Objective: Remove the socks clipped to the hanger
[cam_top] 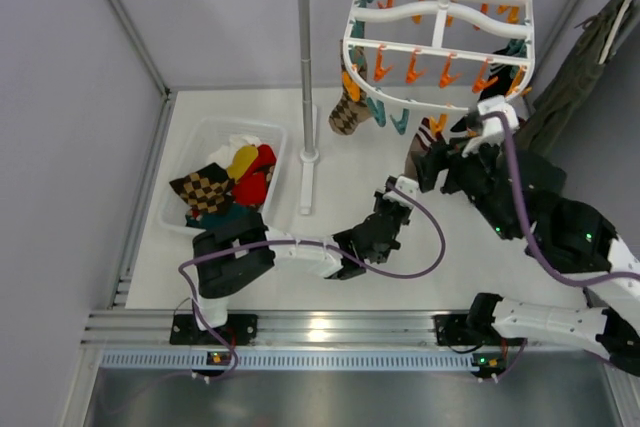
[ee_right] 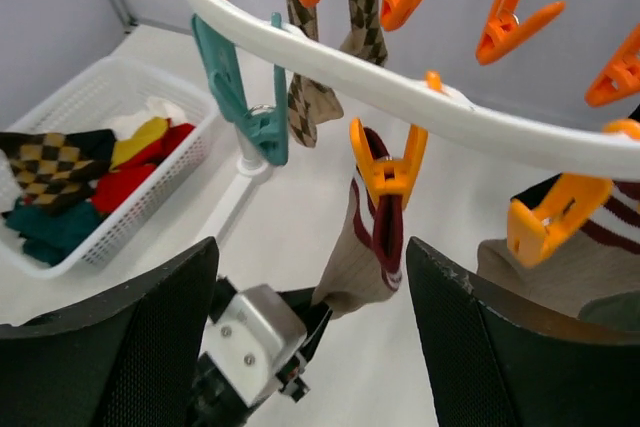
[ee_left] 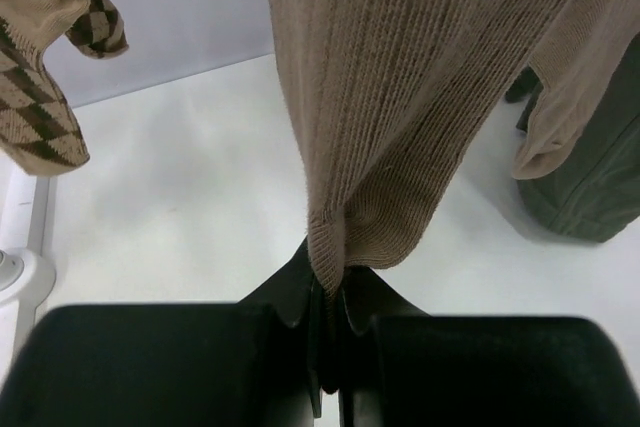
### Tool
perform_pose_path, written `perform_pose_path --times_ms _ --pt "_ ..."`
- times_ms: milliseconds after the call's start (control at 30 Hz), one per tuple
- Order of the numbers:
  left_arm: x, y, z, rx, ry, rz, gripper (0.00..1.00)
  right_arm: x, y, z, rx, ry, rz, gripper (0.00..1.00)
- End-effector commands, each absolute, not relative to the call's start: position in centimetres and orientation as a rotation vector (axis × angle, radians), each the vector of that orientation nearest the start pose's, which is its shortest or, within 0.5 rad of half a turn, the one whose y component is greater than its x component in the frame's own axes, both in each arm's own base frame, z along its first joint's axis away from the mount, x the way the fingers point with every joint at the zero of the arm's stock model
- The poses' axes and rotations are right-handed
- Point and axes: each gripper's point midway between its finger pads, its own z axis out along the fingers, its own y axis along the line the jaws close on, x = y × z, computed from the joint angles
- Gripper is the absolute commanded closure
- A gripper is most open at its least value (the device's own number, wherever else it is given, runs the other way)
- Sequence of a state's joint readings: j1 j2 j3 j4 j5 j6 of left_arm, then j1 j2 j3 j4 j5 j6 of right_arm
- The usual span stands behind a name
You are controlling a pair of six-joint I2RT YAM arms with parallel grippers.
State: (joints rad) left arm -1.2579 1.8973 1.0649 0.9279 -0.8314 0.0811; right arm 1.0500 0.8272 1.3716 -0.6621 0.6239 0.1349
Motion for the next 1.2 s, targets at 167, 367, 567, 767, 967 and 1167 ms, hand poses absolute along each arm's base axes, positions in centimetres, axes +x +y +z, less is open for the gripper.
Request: perform_pose_path --times_ms 167,367,567,767,967,1167 --pt "27.5 -43.3 23.1 0.237 1.436 -0.441 1.0 23.7 15.8 44.3 -0.201 1.612 0.166 0.32" --pt "27.3 -42.9 23.4 0.235 1.433 -0.445 1.0 25.4 16.1 43.9 -0.171 1.611 0.107 0.35" --pt "27.3 -42.7 23.3 0.237 1.433 -0.438 1.0 26.1 15.9 44.1 -0.153 1.599 0.108 0.34" --pt "27.0 -42.9 23.7 0.255 1.425 -0.461 1.0 27.6 16.7 43.8 -0.201 1.587 0.108 0.31" --pt "26.9 -43.1 23.9 0.269 1.417 -0.474 1.0 28.4 18.2 44.5 -0.211 1.547 0.17 0.35" --pt "26.7 -43.0 23.9 0.281 1.416 -0.479 1.0 29.0 19.1 44.9 -0.2 1.514 0.205 0.39"
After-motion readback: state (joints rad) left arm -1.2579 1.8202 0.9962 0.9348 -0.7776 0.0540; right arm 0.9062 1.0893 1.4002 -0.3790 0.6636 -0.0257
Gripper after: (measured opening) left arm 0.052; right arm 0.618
